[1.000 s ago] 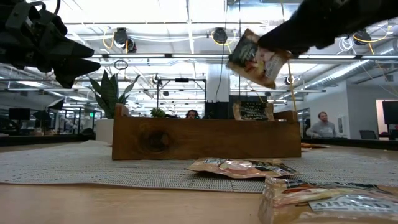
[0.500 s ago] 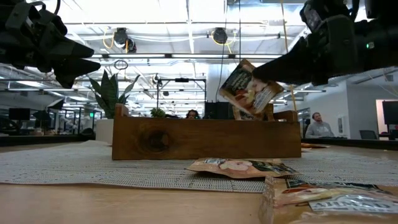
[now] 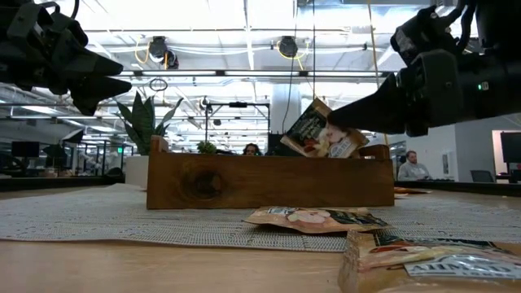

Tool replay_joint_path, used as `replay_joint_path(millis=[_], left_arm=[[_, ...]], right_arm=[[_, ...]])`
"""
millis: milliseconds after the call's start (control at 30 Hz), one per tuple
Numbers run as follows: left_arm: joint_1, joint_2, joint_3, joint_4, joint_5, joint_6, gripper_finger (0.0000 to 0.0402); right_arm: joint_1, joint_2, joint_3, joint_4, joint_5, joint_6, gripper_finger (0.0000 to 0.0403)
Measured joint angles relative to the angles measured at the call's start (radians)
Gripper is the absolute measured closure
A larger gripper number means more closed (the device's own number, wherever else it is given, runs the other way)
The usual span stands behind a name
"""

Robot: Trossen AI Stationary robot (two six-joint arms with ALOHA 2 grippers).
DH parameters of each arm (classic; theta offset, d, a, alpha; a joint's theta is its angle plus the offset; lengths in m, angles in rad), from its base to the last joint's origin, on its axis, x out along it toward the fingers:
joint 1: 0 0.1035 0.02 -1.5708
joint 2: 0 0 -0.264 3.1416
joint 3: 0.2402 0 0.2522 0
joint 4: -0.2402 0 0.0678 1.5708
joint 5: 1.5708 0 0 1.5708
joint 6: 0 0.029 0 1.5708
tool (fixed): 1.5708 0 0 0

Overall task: Pick & Place Tea
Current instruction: Put the brown tea bag into the right compartment of the wood organizer

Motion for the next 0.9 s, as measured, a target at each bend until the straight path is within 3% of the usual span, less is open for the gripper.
replay_joint_path(millis=[400, 667, 900], left_arm=[[0.000, 0.000, 0.000, 0.000, 0.000, 0.000, 0.0197], [0.000, 0.000, 0.000, 0.000, 0.000, 0.000, 0.0197], [0.000, 0.000, 0.000, 0.000, 0.000, 0.000, 0.0197]], right_arm=[[0.019, -0.003, 0.000, -0.062, 0.058, -0.079, 0.0395], [0.019, -0.004, 0.000, -0.091, 0.060, -0.072, 0.0321], [0.039, -0.025, 0.000, -0.082, 0.155, -0.164, 0.0266]])
